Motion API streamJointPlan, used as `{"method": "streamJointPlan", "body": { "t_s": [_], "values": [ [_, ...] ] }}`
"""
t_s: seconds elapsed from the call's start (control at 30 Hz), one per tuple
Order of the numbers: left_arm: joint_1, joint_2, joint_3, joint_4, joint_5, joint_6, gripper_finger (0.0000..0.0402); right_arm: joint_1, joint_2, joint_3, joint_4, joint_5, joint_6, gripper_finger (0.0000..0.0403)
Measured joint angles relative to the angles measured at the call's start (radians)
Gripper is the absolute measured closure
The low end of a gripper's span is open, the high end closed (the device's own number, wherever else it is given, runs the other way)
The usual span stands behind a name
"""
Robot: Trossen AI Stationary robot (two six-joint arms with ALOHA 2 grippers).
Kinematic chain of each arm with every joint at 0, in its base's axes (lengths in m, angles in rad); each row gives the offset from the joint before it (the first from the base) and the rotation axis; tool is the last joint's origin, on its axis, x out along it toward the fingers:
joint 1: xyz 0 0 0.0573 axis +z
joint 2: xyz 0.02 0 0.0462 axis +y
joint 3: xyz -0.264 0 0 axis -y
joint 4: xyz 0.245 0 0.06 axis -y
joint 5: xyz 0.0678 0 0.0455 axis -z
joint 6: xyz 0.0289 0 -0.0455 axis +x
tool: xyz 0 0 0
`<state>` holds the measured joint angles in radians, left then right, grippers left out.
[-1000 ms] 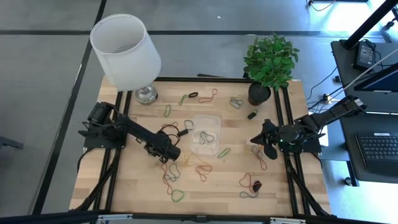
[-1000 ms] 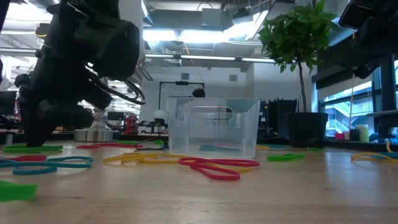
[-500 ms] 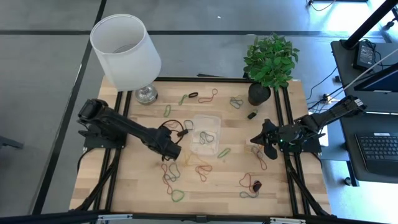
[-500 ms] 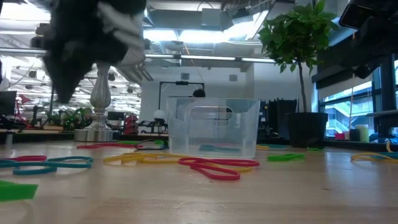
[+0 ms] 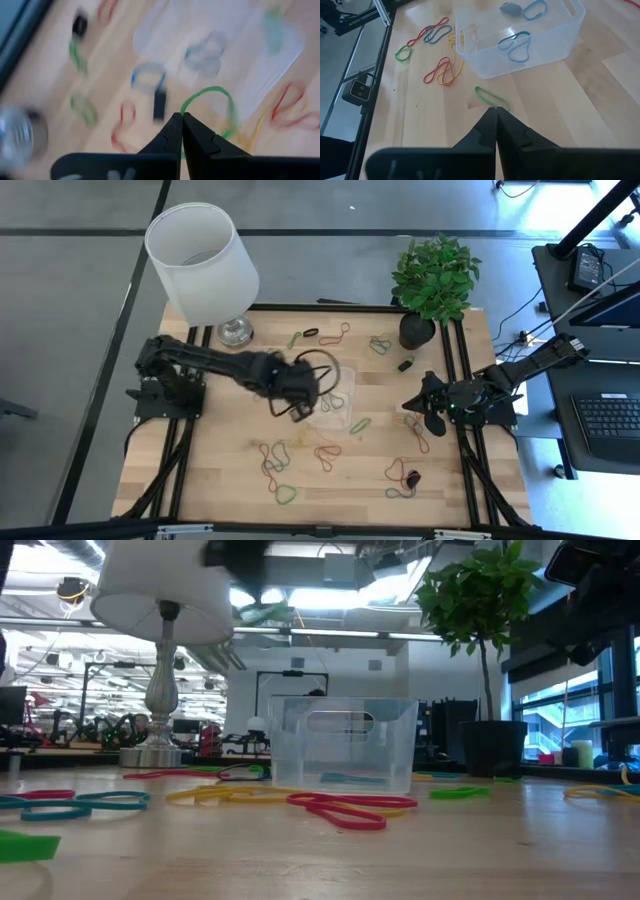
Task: Pick and place rubber bands into bin
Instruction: Put the green rubber band into the bin
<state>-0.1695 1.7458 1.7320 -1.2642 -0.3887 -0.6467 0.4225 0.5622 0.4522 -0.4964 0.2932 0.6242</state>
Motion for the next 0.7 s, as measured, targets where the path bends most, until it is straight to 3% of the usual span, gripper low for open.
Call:
{"method": "streamJointPlan", "body": {
  "t_s": [0.3,0.5,0.7],
  "values": [
    [0.117,0.276,0.298,0.037,0.051,0.355,0.0399,0.0,0.007,0.0,0.008,0.0,0.004,0.0396],
    [0.16,0.408,0.316,0.038,0.151,0.433,0.0399,0.0,0.007,0.0,0.007,0.0,0.029,0.0396],
    [0.174,0.515,0.316,0.06,0.163,0.49,0.0394,0.0,0.007,0.0,0.007,0.0,0.028,0.0396]
  ]
}}
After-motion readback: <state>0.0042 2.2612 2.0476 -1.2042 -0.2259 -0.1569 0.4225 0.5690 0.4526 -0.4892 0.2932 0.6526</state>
